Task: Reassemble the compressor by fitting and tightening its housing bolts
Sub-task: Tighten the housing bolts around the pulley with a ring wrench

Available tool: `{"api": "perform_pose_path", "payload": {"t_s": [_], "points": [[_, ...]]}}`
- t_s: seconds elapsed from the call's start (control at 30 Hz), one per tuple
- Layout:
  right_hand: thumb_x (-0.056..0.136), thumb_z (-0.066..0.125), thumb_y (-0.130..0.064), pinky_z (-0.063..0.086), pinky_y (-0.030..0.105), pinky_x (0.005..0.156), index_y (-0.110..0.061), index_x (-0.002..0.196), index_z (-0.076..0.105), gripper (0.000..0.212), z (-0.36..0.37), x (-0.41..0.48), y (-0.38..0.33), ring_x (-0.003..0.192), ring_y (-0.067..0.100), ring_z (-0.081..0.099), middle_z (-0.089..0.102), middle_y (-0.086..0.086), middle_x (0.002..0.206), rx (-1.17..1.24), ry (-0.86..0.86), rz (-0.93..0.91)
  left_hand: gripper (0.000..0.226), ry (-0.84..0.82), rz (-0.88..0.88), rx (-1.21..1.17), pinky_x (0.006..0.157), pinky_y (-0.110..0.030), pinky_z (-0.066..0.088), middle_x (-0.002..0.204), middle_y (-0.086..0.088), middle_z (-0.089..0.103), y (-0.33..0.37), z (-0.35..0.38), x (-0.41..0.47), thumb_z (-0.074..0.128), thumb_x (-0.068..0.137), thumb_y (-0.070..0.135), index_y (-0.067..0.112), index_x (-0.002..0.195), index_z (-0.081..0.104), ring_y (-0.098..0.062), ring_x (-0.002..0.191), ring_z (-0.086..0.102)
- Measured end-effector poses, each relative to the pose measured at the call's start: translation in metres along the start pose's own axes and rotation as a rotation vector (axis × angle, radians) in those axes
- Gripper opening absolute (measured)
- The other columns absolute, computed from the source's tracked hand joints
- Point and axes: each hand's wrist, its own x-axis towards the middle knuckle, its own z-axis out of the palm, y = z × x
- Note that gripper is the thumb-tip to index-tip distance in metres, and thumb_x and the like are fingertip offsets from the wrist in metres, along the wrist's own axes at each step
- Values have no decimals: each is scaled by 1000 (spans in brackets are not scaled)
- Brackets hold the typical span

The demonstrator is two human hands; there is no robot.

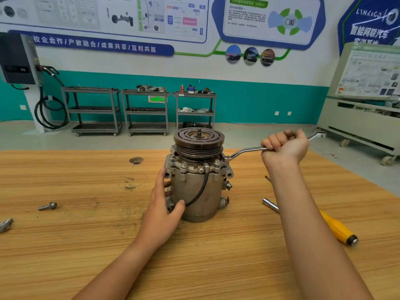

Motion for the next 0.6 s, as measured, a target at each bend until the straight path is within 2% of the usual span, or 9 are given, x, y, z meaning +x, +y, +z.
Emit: {"api": "perform_pose_path", "payload": {"t_s": [0.13, 0.2, 0.37, 0.5, 0.6], "points": [[98, 25, -19, 15, 12, 34, -17, 63, 31, 36, 0, 10, 0, 27, 9, 15, 18, -7, 35, -54, 22, 77, 94, 0, -2, -2, 71, -7, 37, 141, 11, 34, -1, 0, 0, 61, 88, 22, 78, 112, -10, 21, 99, 40], [99, 26, -20, 19, 13, 35, -17, 64, 31, 35, -3, 9, 1, 29, 9, 16, 19, -7, 36, -79, 60, 52, 94, -2, -3, -9, 71, -6, 36, 141, 10, 34, -1, 0, 0, 61, 88, 22, 79, 112, -10, 19, 100, 41], [98, 38, -19, 31, 19, 41, -16, 69, 34, 30, -25, -21, 9, 37, 10, 26, 26, -7, 43, -149, 118, -230, 95, 8, 6, 2, 74, -11, 37, 141, 10, 34, -1, 1, 0, 61, 88, 23, 80, 111, -11, -1, 115, 43], [95, 42, -13, 39, 21, 46, -15, 63, 37, 32, -36, -50, 15, 39, 12, 35, 29, -6, 42, -226, 65, -402, 95, 16, 14, 7, 70, -11, 37, 138, 12, 35, -1, 1, 0, 61, 88, 23, 80, 111, -12, 8, 104, 45], [94, 41, -10, 45, 24, 56, -14, 63, 40, 32, -37, -69, 22, 41, 11, 43, 33, -8, 41, -362, -3, -520, 95, 10, 6, 3, 69, -12, 38, 139, 10, 36, 1, 0, 0, 62, 88, 23, 79, 112, -11, 12, 100, 45]]}}
